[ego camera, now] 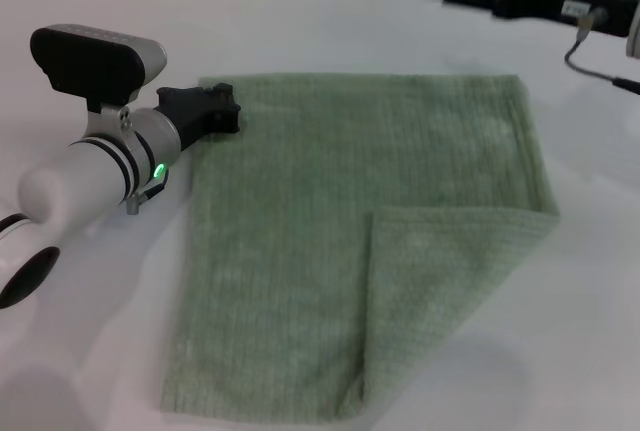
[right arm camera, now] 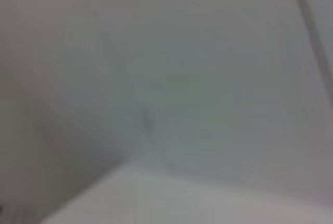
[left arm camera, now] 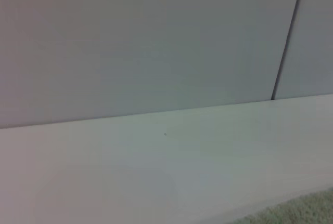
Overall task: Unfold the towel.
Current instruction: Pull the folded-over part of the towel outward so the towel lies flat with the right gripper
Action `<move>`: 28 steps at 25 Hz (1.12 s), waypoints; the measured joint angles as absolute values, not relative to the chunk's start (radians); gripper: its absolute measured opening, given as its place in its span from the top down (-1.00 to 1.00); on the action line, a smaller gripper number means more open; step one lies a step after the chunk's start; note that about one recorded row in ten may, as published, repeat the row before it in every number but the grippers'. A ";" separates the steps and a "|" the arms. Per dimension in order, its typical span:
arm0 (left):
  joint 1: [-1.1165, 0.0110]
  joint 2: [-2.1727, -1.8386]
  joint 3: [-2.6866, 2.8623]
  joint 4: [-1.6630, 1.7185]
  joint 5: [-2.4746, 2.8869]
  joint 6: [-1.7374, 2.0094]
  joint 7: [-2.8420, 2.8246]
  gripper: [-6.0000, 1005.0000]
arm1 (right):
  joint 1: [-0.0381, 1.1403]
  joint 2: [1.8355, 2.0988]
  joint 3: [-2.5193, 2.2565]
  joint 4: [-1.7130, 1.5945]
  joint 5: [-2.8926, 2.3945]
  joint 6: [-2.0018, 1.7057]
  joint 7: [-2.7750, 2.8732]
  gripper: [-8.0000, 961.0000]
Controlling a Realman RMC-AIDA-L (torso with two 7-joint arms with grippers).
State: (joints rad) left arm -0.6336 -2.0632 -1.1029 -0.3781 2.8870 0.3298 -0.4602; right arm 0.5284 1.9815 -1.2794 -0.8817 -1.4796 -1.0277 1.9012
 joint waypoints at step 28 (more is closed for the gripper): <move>-0.633 -2.063 -1.101 -0.390 2.887 0.330 -0.460 0.99 | 0.959 2.007 -1.235 -0.664 -2.284 -1.465 2.283 -0.68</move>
State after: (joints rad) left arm -0.6331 -2.0632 -1.1013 -0.3896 2.8869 0.3297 -0.4602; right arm 0.9589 2.0069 -1.2353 -0.6639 -2.2841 -1.4646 2.2828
